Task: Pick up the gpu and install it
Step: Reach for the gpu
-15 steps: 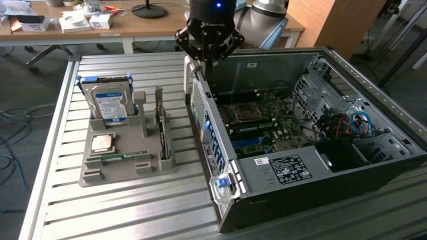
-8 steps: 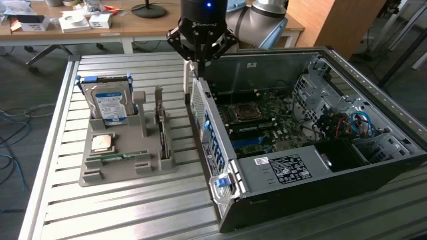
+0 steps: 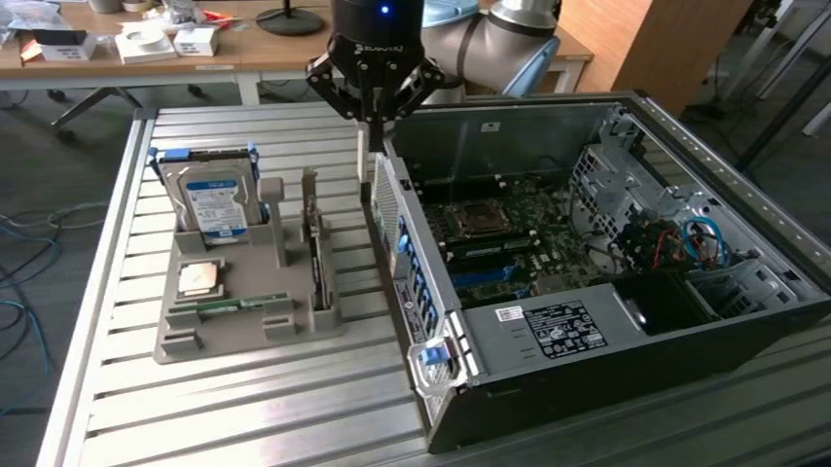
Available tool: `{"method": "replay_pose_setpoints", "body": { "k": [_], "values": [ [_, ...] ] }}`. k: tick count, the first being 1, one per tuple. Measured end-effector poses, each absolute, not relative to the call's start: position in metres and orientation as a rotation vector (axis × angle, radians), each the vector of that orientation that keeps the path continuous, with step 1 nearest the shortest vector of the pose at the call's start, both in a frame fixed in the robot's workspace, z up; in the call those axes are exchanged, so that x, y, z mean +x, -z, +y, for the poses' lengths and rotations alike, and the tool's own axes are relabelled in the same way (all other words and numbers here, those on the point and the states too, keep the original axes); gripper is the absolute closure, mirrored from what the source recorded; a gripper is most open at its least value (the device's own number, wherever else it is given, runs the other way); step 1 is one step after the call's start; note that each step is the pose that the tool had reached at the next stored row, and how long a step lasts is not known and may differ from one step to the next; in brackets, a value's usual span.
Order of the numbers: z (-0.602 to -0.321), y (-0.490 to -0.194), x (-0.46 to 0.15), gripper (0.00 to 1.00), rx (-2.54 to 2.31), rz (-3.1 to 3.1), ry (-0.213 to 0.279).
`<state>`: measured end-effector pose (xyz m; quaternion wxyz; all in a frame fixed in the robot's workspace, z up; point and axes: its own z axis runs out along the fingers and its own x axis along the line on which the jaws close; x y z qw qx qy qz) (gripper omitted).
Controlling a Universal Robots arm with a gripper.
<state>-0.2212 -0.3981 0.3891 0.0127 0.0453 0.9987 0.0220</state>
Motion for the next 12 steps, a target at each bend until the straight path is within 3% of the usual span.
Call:
{"method": "replay_pose_setpoints", "body": {
  "k": [12],
  "values": [
    [-0.398,-0.389,-0.247,0.89,0.16,3.111,-0.068]
  ]
}}
